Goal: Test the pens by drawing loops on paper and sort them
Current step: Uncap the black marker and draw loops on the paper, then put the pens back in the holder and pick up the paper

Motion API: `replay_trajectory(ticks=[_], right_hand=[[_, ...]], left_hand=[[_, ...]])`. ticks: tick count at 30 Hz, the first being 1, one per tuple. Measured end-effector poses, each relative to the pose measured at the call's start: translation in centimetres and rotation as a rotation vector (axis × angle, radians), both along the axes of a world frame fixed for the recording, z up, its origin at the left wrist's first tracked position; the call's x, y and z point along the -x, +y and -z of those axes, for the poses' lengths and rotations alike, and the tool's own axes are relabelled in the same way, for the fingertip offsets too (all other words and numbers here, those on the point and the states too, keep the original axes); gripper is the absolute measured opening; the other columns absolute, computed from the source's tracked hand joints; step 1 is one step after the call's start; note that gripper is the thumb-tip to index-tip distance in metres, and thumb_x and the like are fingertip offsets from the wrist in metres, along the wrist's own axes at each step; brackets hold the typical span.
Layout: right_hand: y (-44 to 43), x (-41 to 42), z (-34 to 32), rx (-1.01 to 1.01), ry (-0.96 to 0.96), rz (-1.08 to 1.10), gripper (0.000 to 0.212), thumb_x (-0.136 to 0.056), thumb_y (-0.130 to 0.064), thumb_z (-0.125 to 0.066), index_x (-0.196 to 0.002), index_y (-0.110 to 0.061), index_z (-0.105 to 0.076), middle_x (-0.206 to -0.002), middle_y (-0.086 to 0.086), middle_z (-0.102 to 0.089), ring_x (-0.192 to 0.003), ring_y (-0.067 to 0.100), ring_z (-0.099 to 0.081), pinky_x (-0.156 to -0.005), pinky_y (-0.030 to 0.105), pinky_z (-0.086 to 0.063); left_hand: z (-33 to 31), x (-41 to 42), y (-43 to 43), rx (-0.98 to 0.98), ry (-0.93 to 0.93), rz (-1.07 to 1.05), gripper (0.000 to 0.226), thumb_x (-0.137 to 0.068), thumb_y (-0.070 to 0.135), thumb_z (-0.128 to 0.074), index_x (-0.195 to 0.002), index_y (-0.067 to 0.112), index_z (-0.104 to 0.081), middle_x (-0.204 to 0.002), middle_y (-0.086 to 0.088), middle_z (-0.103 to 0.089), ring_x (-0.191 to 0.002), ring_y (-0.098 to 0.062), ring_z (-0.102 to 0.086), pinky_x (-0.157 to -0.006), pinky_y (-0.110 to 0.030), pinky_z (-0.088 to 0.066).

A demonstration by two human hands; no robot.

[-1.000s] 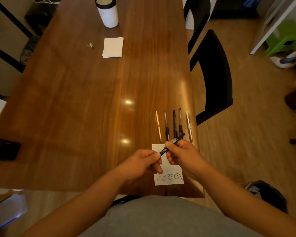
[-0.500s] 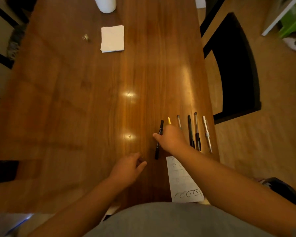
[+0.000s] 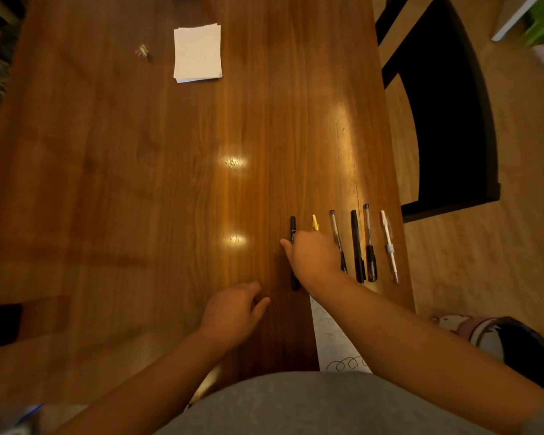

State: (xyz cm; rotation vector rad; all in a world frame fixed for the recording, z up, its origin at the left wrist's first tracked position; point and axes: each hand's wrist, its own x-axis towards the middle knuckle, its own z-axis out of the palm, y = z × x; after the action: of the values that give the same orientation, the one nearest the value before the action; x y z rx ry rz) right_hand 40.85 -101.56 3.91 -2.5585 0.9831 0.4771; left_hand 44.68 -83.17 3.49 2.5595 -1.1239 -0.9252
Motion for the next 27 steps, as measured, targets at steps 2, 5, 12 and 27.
replay_trajectory(ticks=[2, 5, 12, 27], right_hand=[[-0.2, 0.1, -0.2, -0.023, -0.017, 0.009, 0.048, -0.097, -0.054, -0.043, -0.087, -0.014, -0.066, -0.059, -0.002, -0.043, -0.056, 0.016, -0.051, -0.046, 0.029, -0.041], [-0.9, 0.8, -1.0, -0.087, -0.094, 0.042, 0.045, -0.097, -0.055, -0.043, -0.092, -0.016, -0.065, -0.074, 0.002, -0.062, -0.068, 0.019, -0.062, -0.061, 0.037, -0.056], [-5.9, 6.7, -1.8, -0.001, -0.259, 0.265, 0.022, -0.095, -0.045, -0.053, -0.091, -0.025, -0.060, -0.066, -0.009, -0.056, -0.059, 0.007, -0.057, -0.053, 0.030, -0.054], [-11.3, 11.7, -0.2, 0.057, -0.164, 0.388, 0.020, -0.092, -0.035, -0.060, -0.101, -0.018, -0.060, -0.085, -0.001, -0.058, -0.069, 0.014, -0.054, -0.051, 0.026, -0.040]], left_hand=[[-0.1, 0.1, -0.2, -0.004, 0.002, -0.015, 0.019, -0.093, 0.048, -0.050, -0.081, 0.033, -0.049, -0.072, 0.013, -0.052, -0.061, -0.002, -0.049, -0.049, -0.021, -0.031], [-0.5, 0.3, -0.8, -0.013, 0.031, -0.055, 0.020, -0.094, 0.047, -0.051, -0.082, 0.031, -0.052, -0.068, 0.012, -0.054, -0.060, -0.002, -0.050, -0.048, -0.020, -0.031], [-2.2, 1.2, -6.8, 0.073, 0.120, -0.253, 0.017, -0.094, 0.046, -0.052, -0.084, 0.032, -0.056, -0.067, 0.007, -0.060, -0.058, -0.004, -0.058, -0.048, -0.021, -0.044], [-2.4, 1.4, -17.5, -0.203, -0.140, -0.194, 0.035, -0.094, 0.045, -0.053, -0.076, 0.016, -0.061, -0.061, 0.002, -0.055, -0.054, -0.012, -0.052, -0.043, -0.023, -0.034]])
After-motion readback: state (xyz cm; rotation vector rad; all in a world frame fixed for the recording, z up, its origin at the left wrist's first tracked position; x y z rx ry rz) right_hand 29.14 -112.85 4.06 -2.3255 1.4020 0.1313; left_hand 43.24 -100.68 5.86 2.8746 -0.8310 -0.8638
